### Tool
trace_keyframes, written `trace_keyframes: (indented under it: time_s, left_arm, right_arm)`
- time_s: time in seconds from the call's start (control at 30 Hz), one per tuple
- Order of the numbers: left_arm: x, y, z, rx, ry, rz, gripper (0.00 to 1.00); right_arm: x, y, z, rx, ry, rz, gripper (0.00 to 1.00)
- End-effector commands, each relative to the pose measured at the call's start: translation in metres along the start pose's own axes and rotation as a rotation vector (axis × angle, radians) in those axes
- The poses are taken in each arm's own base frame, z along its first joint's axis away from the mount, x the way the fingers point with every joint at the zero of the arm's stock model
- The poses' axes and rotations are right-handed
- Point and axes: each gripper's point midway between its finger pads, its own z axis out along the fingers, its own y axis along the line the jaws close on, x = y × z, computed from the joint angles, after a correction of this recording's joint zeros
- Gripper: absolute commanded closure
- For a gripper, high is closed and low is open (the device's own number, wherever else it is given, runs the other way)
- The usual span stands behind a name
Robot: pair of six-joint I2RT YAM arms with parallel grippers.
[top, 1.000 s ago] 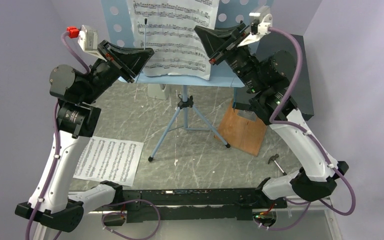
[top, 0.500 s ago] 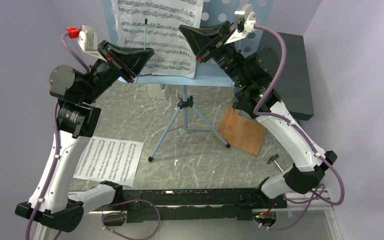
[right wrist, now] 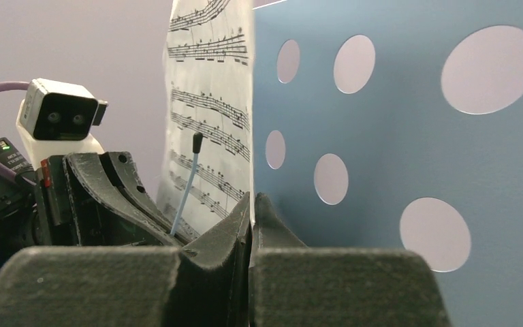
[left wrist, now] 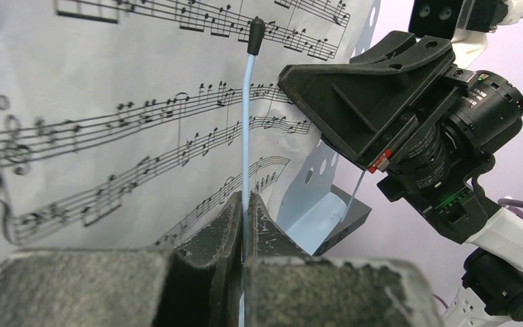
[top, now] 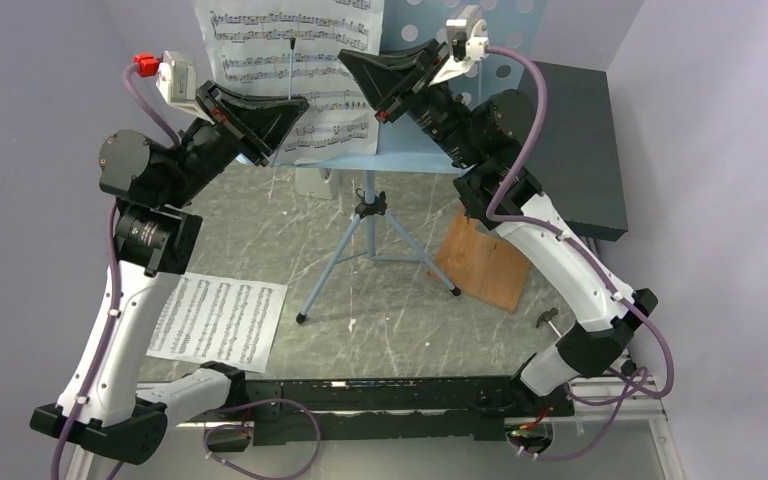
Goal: Set up the instrument practice props
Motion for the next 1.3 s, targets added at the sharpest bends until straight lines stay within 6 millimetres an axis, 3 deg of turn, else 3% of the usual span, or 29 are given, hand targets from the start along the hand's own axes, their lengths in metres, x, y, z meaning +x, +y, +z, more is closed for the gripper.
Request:
trace_keyframes:
  time_s: [0.0, 0.07, 0.13, 0.2, 0.4, 0.53, 0.7, 0.93, 1.0, 1.13, 1.27]
  left_arm:
    - [-0.02, -0.026, -0.008, 0.076, -0.049, 0.041, 0.99]
    - [-0.018, -0.022, -0.009, 0.051, -0.048, 0.023, 0.82]
    - [-0.019, -0.021, -0.013, 0.028, -0.055, 0.009, 0.58]
    - [-0.02, -0.021, -0.017, 0.013, -0.057, -0.001, 0.44]
    - [-0.026, -0.031, -0.035, -0.027, -0.044, -0.011, 0.07]
    - [-0.029, -0.035, -0.056, -0.092, -0.031, -0.003, 0.02]
    - [-0.006, -0.025, -0.099, -0.256, 0.032, -0.031, 0.02]
    - [0.076, -0.012, -0.177, -0.509, 0.232, -0.236, 0.03]
    - [0.11, -0.002, -0.203, -0.623, 0.291, -0.335, 0.03]
    - [0.18, 0.014, -0.232, -0.766, 0.409, -0.53, 0.04]
    - [0.238, 0.043, -0.267, -1.093, 0.549, -0.696, 0.01]
  right_arm:
    - [-0.027, 0.009, 0.002, -0.022, -0.066, -0.033, 1.0]
    - [-0.026, 0.008, 0.002, -0.013, -0.06, -0.03, 1.0]
    - [-0.028, 0.004, 0.001, 0.01, -0.055, -0.028, 0.9]
    - [-0.031, 0.0, -0.002, 0.044, -0.053, -0.026, 0.74]
    - [-0.049, 0.0, -0.018, 0.089, -0.036, -0.02, 0.56]
    - [-0.059, 0.006, -0.041, 0.101, 0.004, -0.03, 0.45]
    - [-0.045, 0.013, -0.078, 0.105, 0.113, -0.043, 0.35]
    - [0.034, 0.059, -0.136, -0.077, 0.283, 0.01, 0.31]
    - [0.053, 0.072, -0.152, -0.097, 0.32, 0.031, 0.3]
    - [0.09, 0.106, -0.169, -0.143, 0.387, 0.114, 0.29]
    - [0.127, 0.128, -0.186, -0.152, 0.496, 0.175, 0.3]
